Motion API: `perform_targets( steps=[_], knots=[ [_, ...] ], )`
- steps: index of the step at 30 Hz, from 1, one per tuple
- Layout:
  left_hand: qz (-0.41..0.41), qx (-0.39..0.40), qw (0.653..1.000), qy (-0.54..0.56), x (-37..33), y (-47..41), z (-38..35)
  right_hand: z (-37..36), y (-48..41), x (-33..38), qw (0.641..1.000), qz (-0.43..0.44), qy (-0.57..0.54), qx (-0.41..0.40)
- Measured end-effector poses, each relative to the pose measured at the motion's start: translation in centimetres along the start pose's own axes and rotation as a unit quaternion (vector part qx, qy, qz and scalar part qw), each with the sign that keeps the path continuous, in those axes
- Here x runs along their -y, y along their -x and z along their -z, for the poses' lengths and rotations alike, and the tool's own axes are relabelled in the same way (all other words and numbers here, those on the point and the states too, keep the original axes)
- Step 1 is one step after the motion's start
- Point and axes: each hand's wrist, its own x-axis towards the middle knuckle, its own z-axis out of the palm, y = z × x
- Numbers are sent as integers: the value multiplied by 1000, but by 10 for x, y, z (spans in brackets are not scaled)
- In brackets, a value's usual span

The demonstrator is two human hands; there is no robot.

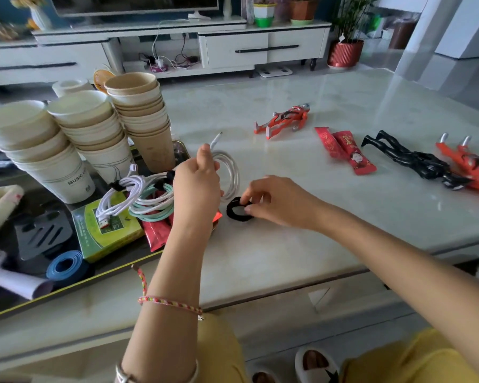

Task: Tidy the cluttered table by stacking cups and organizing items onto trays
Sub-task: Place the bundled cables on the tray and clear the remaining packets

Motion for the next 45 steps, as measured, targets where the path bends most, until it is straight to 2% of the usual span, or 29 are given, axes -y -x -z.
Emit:
perform_targets(
  steps=[3, 7, 12, 15, 17, 20, 23, 27, 30, 34, 36, 38, 42, 45],
  knots=[
    [-24, 4, 999, -28, 1, 2, -2, -2, 2, -1, 999, 27, 47, 3],
    [-22, 7, 999, -28, 2, 4, -5, -1, 5, -8, 998, 12, 65, -13],
    [5, 8, 1000, 14, 4, 4, -10, -2, 4, -23, 996, -31, 4, -82],
    [-5, 6, 1000, -9, 7, 6, -10, -2, 6, -26, 992, -25, -14, -126],
    [-16, -2, 999, -30, 8, 6, -10, 1, 5, -22, 994, 25, 12, -104],
    [-10, -11, 999, -32, 5, 6, -9, -4, 1, -11, 996, 80, 23, -30],
    [-8, -27, 999, -16, 1, 8, -6, -16, -2, 0, 997, 65, 36, 29],
    [-10, -13, 999, -36, -2, 9, -8, -12, 1, 6, 994, 52, 84, 49],
    [8, 4, 998, -57, -1, 11, -11, -5, 3, 1, 997, 28, 69, 4],
    [18, 20, 998, -62, 0, 12, -13, 17, 5, -1, 989, -3, -76, -129],
    [23, 37, 997, -57, -2, 15, -15, 25, 10, 3, 969, 2, -181, -167],
    [18, 61, 997, -44, -4, 20, -18, 27, 18, 9, 955, 20, -228, -191],
    [8, 111, 993, -42, -7, 32, -26, 24, 32, 13, 953, 47, -182, -236],
    [15, 126, 992, 0, -10, 36, -28, 25, 38, 12, 956, 63, -125, -258]
  ],
)
